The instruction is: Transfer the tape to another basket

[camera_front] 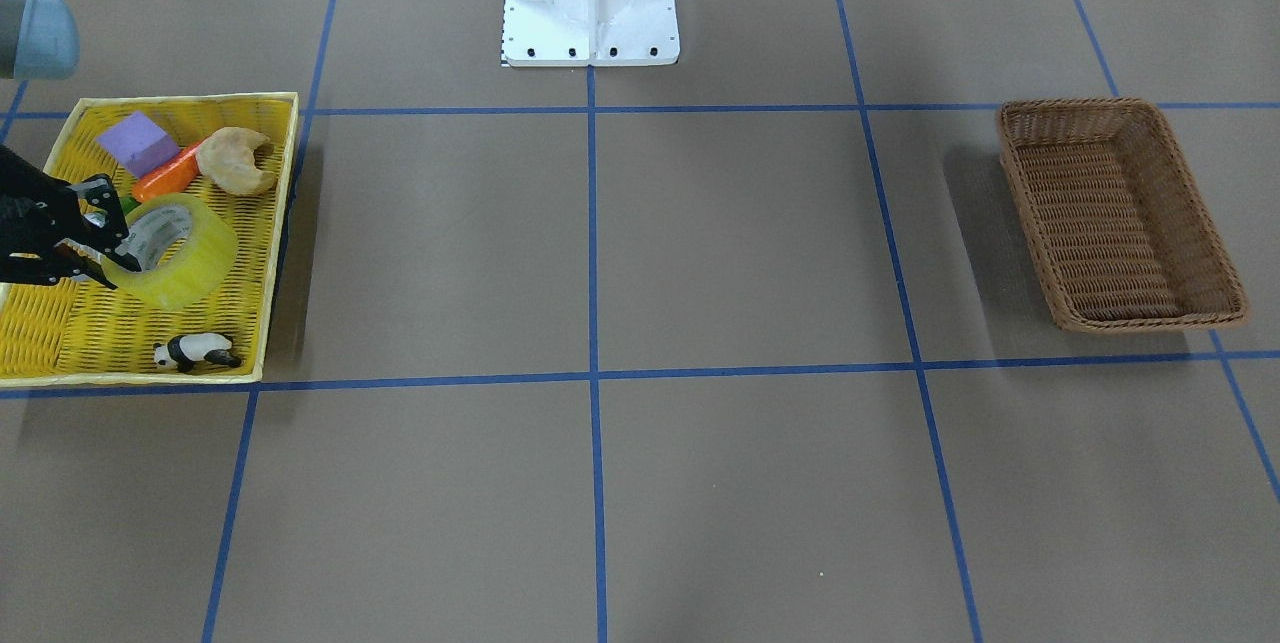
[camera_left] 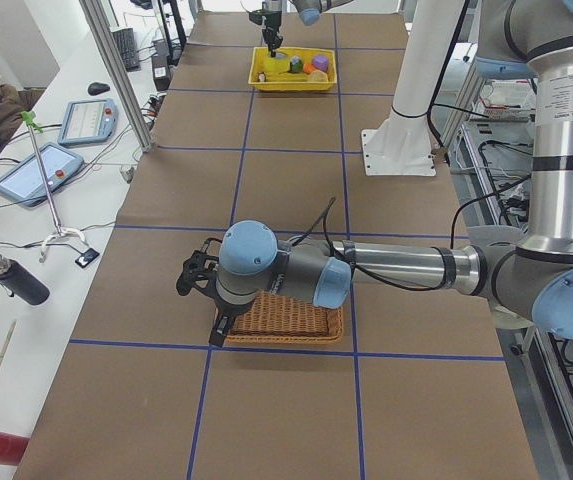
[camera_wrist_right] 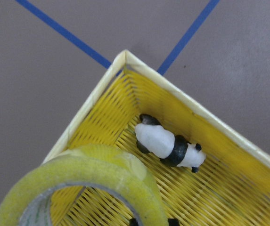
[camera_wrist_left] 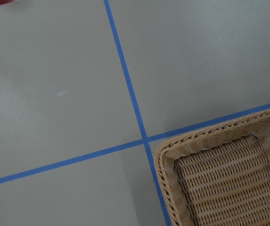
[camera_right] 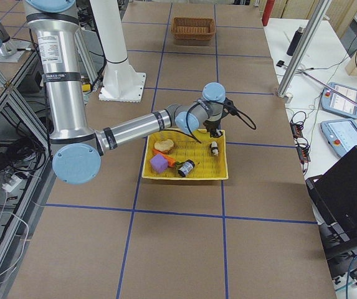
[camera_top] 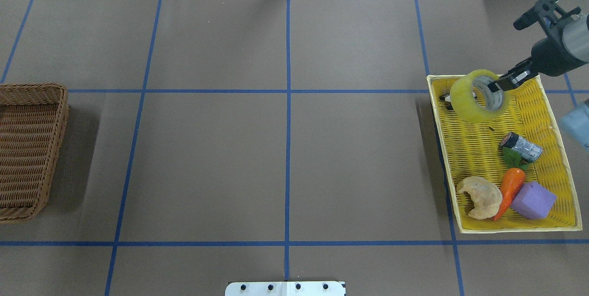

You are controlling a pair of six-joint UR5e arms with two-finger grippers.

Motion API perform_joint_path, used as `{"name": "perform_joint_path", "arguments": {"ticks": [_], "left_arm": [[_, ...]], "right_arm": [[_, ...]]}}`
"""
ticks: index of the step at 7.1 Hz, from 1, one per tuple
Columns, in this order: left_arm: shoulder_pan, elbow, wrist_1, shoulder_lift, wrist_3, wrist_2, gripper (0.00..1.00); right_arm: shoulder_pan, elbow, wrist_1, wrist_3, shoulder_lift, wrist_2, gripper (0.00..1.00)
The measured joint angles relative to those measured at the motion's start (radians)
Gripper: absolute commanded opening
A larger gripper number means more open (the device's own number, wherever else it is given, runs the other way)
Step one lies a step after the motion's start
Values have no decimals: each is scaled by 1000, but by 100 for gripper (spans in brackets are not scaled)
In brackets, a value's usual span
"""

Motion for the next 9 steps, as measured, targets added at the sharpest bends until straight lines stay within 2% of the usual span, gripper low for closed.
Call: {"name": "perform_joint_path", "arguments": {"ticks": [2,4,5,7,9], "left_arm": [[0,-2,-91,4,-4,-15,99],[8,-9,-161,-28,-17,-17,98],[19,-12,-212,-43,-70,-16,98],[53,-21,-391,-54,-313,6,99],[118,-79,-485,-55,-506,39,99]], "right_arm": [[0,4,6,217,114,18,0],[-76,15,9,422,223,-31,0],[-144,30,11,520,273,-107,0],[-293,64,11,684,347,-292,0],[-469,73,10,802,430,-530,0]]}}
